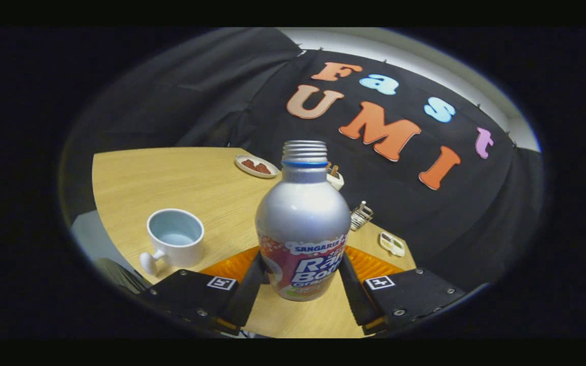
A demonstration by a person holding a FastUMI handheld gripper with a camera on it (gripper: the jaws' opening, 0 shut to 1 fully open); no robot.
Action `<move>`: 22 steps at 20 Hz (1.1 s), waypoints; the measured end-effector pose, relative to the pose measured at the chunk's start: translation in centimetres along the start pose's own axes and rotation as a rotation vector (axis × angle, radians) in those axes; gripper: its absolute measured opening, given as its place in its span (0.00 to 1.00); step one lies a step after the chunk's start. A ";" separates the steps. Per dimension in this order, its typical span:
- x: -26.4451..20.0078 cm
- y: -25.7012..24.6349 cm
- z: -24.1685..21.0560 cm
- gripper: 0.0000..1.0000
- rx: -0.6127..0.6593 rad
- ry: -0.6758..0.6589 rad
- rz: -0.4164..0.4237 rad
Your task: Take the bottle from table, then pour the juice into the cup, finally place the bottle on the coaster
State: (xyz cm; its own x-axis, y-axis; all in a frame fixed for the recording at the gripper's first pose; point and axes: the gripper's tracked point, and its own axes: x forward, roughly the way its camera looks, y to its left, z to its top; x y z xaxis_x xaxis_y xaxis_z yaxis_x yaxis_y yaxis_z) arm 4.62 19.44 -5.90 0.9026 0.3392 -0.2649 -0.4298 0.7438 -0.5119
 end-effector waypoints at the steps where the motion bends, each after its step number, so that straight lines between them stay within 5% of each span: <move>1: 0.6 -0.1 -0.4 0.77 0.060 0.001 0.011; 9: 4.4 -0.1 -4.6 0.77 0.374 0.005 0.057; 22: 7.3 4.2 -3.1 0.79 0.360 -0.050 0.164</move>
State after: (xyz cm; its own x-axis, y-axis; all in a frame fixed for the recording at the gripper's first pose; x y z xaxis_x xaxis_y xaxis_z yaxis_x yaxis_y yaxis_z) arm 9.33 23.29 -12.54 0.8267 0.4909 -0.2749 -0.5403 0.8289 -0.1448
